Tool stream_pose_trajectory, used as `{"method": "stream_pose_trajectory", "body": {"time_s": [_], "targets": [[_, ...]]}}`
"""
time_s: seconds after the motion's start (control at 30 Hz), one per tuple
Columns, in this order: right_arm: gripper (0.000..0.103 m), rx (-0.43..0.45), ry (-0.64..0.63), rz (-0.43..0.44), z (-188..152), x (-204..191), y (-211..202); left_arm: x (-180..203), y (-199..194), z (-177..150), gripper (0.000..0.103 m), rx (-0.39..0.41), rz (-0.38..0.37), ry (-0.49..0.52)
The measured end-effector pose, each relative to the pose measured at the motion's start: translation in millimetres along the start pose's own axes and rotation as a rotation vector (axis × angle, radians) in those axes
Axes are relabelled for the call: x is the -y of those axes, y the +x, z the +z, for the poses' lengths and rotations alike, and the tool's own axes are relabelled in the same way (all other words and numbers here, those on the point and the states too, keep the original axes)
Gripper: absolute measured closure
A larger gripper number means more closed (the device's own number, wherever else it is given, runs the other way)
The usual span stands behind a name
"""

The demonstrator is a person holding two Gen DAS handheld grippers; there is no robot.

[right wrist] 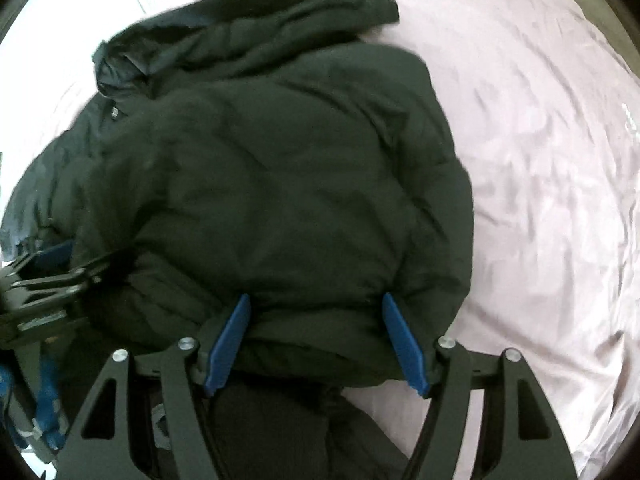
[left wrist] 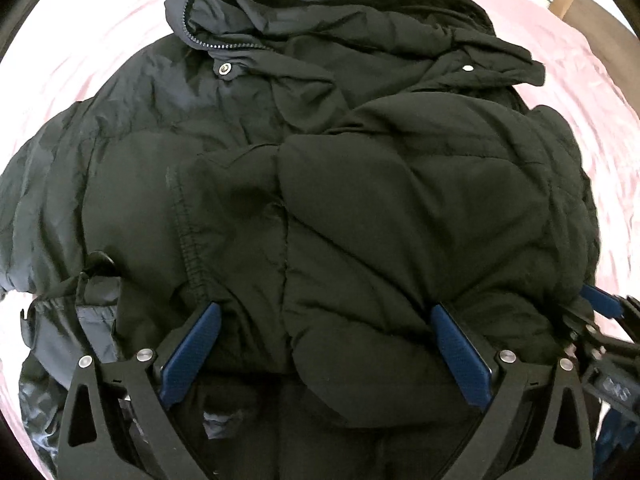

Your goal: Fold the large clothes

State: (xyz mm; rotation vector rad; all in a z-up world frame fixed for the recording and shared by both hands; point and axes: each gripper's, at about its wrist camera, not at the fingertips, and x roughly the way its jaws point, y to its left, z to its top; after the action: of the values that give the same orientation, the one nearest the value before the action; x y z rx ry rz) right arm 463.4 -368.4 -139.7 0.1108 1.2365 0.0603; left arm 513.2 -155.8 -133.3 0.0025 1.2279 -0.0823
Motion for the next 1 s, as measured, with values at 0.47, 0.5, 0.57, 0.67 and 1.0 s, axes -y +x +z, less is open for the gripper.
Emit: {"method": "stream_pose_trajectory", "body": {"time_s": [0.47,0.5,0.57,0.67,1.0], "targets": [[0.035,0.045,0.082,-0.053,-21,-29,-102,-57,-128,-36,0.002,0.084,-0.095,-0.023],[0.035,0.053,0.086,-0.053,-25,-33,-115,-66,-136,-33,0.002,0.091,-0.100,-0.029],[0.035,0.065,0.092,-0.060,-31,-44,-134,-82,-158,-41,0.002,0.112,-0.109,-0.043],[0.035,0.075,0.093,-0.065,-40,-56,-167,-108,-189,-50,0.004,0.169,-0.129,-0.070],[0.035,0.102,0.115,-0.074,-47,-82,-225,-184,-234,-86,0.006,0.173,-0.176,-0.157]]}}
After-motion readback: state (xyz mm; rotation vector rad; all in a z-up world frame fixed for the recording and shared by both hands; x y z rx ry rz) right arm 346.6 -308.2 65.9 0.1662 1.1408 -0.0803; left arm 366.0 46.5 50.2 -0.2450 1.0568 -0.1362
